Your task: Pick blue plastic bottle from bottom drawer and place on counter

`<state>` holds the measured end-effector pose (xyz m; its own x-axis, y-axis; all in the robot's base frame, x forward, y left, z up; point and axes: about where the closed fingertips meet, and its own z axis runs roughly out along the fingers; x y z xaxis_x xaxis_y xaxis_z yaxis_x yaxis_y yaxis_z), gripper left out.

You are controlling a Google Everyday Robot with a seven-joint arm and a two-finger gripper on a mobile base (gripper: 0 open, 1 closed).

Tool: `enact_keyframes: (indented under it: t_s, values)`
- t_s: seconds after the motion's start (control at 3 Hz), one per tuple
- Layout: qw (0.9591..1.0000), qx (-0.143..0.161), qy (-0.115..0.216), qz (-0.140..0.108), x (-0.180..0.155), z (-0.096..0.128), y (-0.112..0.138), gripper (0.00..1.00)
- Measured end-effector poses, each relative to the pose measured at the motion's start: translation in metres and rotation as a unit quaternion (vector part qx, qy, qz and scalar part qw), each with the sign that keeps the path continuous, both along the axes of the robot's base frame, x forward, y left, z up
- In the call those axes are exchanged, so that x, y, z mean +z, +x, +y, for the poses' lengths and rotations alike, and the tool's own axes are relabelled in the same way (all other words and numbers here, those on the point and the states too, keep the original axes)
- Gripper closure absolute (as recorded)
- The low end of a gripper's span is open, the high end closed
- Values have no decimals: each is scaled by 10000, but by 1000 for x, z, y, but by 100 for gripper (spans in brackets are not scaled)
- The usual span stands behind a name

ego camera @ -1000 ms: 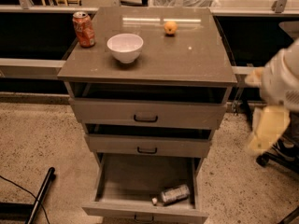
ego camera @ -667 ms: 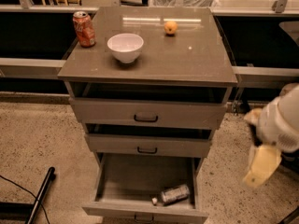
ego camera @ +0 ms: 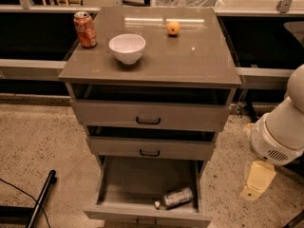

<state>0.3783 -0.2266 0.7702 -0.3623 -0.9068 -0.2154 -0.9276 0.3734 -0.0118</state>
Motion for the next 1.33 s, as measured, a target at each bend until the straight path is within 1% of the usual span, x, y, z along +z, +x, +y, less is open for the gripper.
enact_keyframes:
  t_s: [0.33, 0.67, 1.0, 1.33]
  values:
    - [9978, 277, -591, -99, -44, -28, 13, 0]
    - [9933, 731, -809, -396, -105, -64, 36, 0]
    - [9919, 815, -806, -545, -113, -64, 46, 0]
    - [9910, 814, -991, -394, -128, -62, 47, 0]
